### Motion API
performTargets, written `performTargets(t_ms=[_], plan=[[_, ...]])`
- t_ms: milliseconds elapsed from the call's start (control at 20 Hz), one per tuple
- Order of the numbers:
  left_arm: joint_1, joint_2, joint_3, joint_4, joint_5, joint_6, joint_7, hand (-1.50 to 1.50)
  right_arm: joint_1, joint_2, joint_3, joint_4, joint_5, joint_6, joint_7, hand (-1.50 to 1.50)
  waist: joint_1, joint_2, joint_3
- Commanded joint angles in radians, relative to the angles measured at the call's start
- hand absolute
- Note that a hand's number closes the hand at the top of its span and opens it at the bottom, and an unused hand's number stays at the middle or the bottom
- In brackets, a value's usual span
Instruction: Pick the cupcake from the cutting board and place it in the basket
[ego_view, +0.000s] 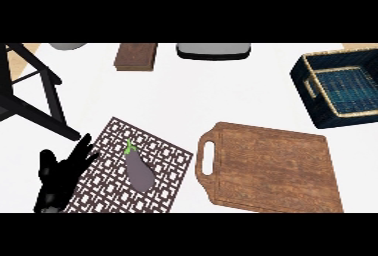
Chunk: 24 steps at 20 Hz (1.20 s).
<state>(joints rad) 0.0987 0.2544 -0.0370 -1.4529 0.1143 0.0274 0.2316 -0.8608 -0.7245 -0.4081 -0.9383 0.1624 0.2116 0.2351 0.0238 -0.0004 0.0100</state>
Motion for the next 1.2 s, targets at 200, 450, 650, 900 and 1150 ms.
performTargets(t_ms=[200, 450, 650, 900, 1150], plan=[[0.029, -0.028, -0.023, 0.032, -0.022, 0.014, 0.044, 0.00, 0.026, -0.081, 0.036, 0.185, 0.144, -0.113, -0.119, 1.50, 0.001, 0.014, -0.009], [-0.002, -0.004, 0.001, 0.050, -0.004, -0.026, 0.040, 0.00, 0.016, -0.118, 0.083, 0.308, 0.204, -0.083, -0.271, 1.50, 0.004, 0.012, -0.009], [0.003, -0.010, 0.004, 0.060, -0.011, -0.025, 0.029, 0.00, -0.040, -0.149, 0.086, 0.406, 0.240, -0.115, -0.368, -1.50, 0.015, 0.015, -0.009], [0.016, -0.007, 0.014, 0.058, -0.009, -0.035, 0.033, 0.00, -0.013, -0.170, 0.028, 0.479, 0.205, -0.133, -0.480, -1.50, 0.004, 0.011, -0.008], [-0.014, -0.045, 0.002, 0.066, -0.020, -0.007, 0.048, 0.00, -0.106, -0.241, -0.038, 0.541, 0.150, -0.085, -0.398, -1.50, -0.002, 0.010, -0.009]])
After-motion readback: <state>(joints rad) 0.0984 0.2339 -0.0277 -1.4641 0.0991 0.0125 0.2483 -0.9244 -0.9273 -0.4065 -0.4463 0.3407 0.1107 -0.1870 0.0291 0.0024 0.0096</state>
